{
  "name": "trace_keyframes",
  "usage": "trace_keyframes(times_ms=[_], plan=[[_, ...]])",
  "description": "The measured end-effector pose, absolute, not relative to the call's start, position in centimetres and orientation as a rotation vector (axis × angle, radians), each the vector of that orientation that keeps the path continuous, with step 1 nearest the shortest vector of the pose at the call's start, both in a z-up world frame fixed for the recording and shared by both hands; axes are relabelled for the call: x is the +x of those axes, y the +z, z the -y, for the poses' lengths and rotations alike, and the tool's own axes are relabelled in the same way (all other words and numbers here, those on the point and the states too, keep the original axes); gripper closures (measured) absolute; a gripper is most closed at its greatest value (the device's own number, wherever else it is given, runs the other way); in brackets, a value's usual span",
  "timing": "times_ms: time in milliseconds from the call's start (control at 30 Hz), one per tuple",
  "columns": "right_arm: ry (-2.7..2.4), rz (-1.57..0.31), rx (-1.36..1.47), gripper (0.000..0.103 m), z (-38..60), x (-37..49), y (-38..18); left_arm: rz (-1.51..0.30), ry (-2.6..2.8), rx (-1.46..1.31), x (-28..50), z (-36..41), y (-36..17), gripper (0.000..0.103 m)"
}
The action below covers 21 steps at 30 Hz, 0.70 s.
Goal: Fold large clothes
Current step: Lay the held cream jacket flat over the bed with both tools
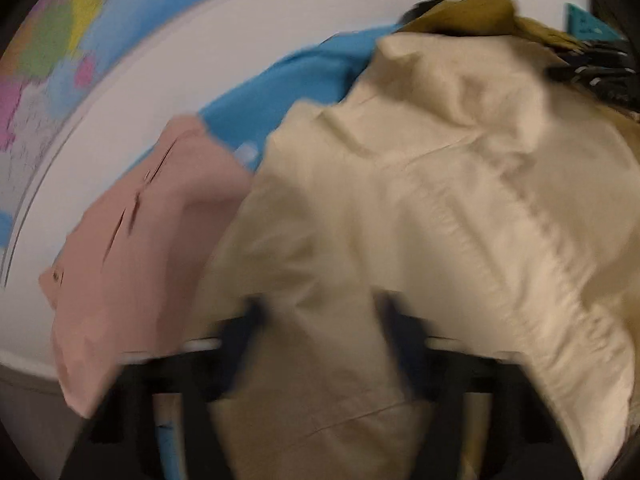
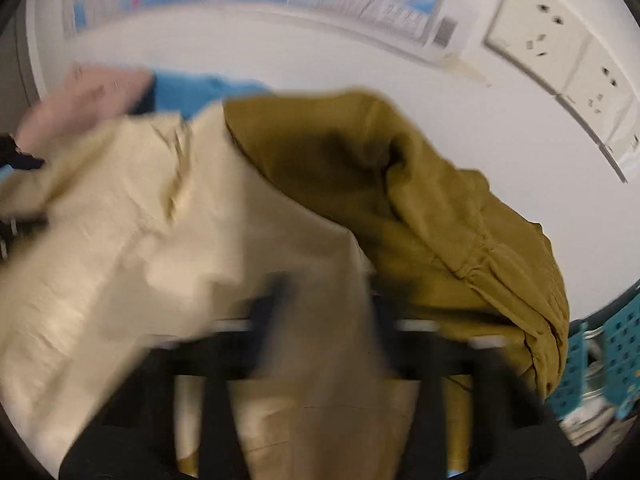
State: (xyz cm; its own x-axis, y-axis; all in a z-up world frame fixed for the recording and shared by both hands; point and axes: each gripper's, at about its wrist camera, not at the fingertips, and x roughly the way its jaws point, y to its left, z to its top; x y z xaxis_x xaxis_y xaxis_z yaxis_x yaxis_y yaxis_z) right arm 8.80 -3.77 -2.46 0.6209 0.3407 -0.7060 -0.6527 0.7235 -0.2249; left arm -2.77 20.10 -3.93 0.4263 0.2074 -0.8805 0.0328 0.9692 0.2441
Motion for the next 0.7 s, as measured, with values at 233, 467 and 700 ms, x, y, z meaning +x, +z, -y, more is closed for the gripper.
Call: trace_keyframes(times_ms=[233,467,700], plan=[[0.692,-0.459,-0.247,0.101,9.3,5.4,6.1,-0.898,0.112,-0.096,-5.9,-27.3,3.8,0.099],[0.577,-0.607,-0.146,0.099,7.6,12.4,2.8,-0.944,0.260,-0.068,-1.7,-30.4,0.4,0.076],[0.533,-0.647,-0.213,0.077,6.0,11.9,0.5,-0.917,0.256,-0.050,-3.6,-29.9,-1.8,0.053]])
